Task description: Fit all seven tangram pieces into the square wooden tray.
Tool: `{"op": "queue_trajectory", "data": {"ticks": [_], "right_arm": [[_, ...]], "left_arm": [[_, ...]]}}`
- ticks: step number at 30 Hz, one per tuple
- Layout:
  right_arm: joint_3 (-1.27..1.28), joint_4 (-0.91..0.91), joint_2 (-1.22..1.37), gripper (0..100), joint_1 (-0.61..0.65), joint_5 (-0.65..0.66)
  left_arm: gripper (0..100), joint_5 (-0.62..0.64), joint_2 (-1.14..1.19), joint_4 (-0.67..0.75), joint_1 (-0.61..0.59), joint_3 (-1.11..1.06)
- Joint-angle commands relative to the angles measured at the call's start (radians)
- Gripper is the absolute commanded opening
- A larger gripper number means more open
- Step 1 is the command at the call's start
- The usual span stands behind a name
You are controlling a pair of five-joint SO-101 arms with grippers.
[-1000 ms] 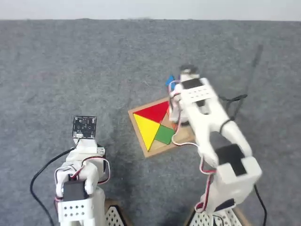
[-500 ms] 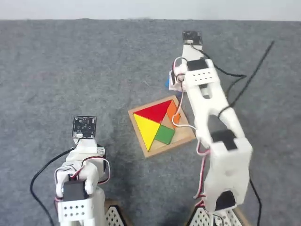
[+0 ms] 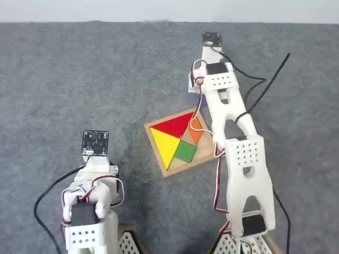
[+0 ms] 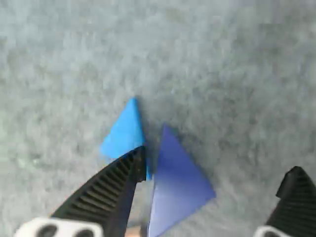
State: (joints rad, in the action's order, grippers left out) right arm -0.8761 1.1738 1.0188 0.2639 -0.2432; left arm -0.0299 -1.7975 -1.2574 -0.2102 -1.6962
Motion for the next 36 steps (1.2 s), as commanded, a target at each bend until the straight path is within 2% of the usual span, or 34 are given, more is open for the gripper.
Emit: {"op": "queue_trajectory", "data": {"ticks": [1, 4, 8, 11, 15, 23, 27, 36], "right_arm": [[-0.135, 0.087, 0.041, 40.8, -0.035, -0.049], [-0.221, 0.242, 0.084, 38.1, -0.045, -0.061], [-0.324, 0.400, 0.130, 28.1, -0.054, -0.017], [-0.394, 0.506, 0.147, 26.9, -0.061, 0.044], [-0.483, 0.625, 0.163, 26.8, -0.064, 0.051], [-0.446, 0.604, 0.108, 27.0, -0.088, 0.066], [-0.500, 0.572, 0.116, 27.1, -0.035, 0.209], [-0.589, 0.400, 0.237, 27.0, -0.038, 0.370]], "left_arm": [[2, 0.017, -0.018, -0.003, -0.002, 0.013], [2, 0.017, -0.018, -0.003, -0.002, 0.013], [2, 0.017, -0.018, -0.003, -0.002, 0.013], [2, 0.017, -0.018, -0.003, -0.002, 0.013], [2, 0.017, -0.018, -0.003, -0.002, 0.013], [2, 0.017, -0.018, -0.003, -0.002, 0.013], [2, 0.017, -0.018, -0.003, -0.002, 0.013], [2, 0.017, -0.018, -0.003, -0.002, 0.013]]}}
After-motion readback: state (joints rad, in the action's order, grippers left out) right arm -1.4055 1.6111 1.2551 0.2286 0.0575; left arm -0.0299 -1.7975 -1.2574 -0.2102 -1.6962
